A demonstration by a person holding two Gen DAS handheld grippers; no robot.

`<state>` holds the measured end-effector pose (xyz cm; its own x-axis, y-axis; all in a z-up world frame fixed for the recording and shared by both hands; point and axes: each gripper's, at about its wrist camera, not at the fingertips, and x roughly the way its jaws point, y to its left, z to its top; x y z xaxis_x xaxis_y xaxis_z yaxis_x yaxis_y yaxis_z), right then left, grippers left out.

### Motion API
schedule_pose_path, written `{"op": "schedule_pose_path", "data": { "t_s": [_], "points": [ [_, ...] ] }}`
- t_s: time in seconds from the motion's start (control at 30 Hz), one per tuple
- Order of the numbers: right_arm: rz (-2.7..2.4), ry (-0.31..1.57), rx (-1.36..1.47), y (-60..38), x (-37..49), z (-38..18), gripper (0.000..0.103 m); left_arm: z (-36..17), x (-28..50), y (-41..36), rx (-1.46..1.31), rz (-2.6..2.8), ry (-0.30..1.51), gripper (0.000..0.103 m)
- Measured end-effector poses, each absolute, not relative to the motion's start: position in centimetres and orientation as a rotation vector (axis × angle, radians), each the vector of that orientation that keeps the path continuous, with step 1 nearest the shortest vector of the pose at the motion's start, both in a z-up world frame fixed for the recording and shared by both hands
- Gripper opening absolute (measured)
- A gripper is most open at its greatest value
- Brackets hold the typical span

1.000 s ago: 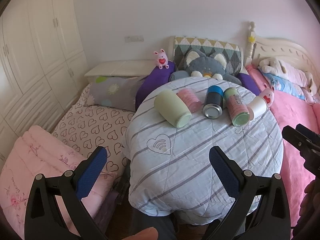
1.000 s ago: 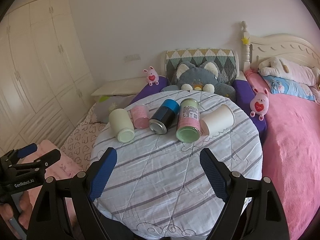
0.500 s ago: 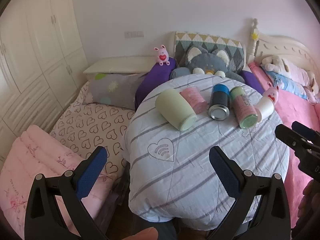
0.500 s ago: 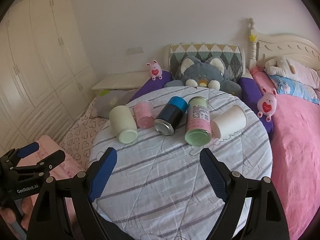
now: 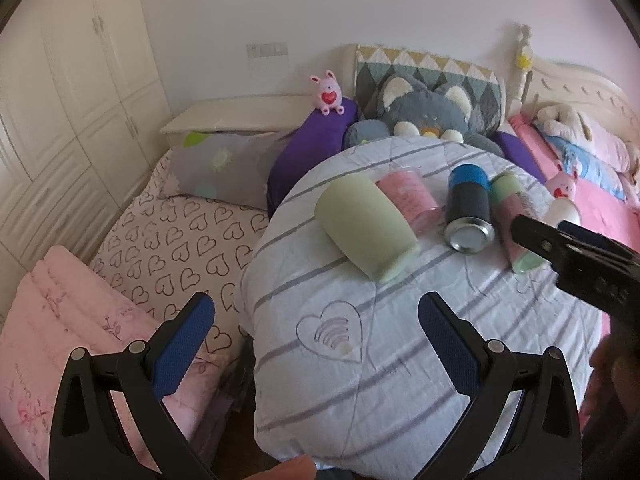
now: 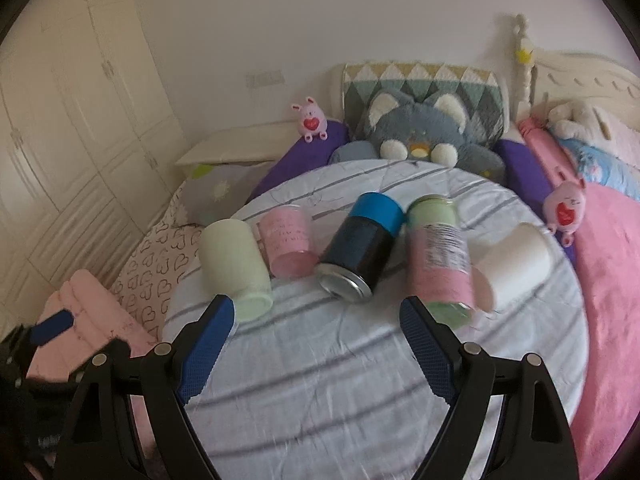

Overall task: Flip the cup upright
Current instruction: 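Close the right gripper around the blue-and-black cup and lift it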

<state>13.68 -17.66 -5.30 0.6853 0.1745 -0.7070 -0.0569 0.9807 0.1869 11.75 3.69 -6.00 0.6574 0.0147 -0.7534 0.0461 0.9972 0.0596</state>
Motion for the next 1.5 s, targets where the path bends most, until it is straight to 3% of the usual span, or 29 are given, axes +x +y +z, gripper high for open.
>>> {"op": "schedule_pose_path", "data": {
  "t_s": [0.43, 0.8, 1.23, 1.5],
  "points": [
    [0.040, 0.898, 0.258, -17.3, 22.6, -10.9, 0.086, -9.6, 19.1, 5.9, 0.047, -0.002, 0.901, 0.103],
    [-0.081, 0.906, 0.233, -17.5, 25.1, -11.5, 0.085, -11.1, 19.9, 6.4, 0.040, -0.030, 0.928, 0.103],
    [-0.136, 0.983, -0.056, -14.9, 27.0, -13.8, 0.068, -10.7, 18.6, 6.1, 0.039, -0.035, 0.925, 0.103],
    [-0.017, 0.956, 0.057, -15.3, 25.0, -12.8, 0.068, -10.0, 17.1, 6.7, 0.033, -0.009, 0.921, 0.103]
  ]
}}
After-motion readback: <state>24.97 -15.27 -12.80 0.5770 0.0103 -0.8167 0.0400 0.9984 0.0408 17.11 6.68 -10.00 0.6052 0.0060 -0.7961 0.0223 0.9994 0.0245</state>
